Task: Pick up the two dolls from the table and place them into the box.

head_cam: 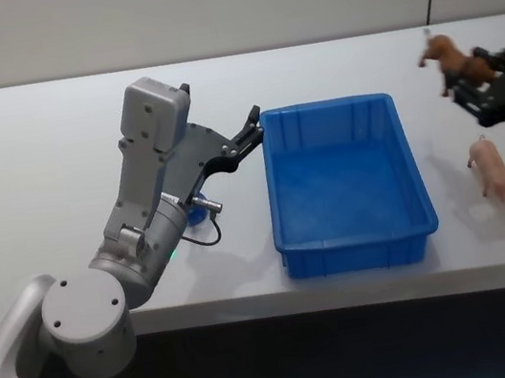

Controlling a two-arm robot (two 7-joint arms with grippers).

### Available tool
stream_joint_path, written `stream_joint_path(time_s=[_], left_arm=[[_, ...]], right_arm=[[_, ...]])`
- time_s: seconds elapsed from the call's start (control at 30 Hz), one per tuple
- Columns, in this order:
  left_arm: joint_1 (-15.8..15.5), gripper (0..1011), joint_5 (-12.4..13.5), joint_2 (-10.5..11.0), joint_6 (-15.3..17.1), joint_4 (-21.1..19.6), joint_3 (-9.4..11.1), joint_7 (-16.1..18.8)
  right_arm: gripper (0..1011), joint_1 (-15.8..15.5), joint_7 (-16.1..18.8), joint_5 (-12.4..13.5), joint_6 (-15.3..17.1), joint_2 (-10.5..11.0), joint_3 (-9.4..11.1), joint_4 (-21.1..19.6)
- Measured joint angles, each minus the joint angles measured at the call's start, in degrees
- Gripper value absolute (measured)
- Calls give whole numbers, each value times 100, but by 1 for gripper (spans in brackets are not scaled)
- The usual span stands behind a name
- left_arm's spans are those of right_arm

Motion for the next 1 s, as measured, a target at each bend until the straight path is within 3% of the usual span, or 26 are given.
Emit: stream_joint_path(time_s=[0.23,0.47,0.6,0.63,0.67,1.0], left_arm=[[0,1001,0,0,0,0,0,0],[0,1001,0,0,0,0,0,0],[0,1001,0,0,0,0,0,0],[0,1001,0,0,0,0,0,0],[0,1001,0,0,0,0,0,0],[0,1001,0,0,0,0,0,0]], right_arm=[[435,285,443,-243,77,-251,-242,45],[450,602,856,-565,252,-538,-503,355],[553,835,1043,-793,344,-729,-658,681],[634,867,1066,-825,354,-755,-678,729],[652,925,1104,-880,371,-799,-712,812],[931,1136,1148,-1052,399,-938,-801,1118]])
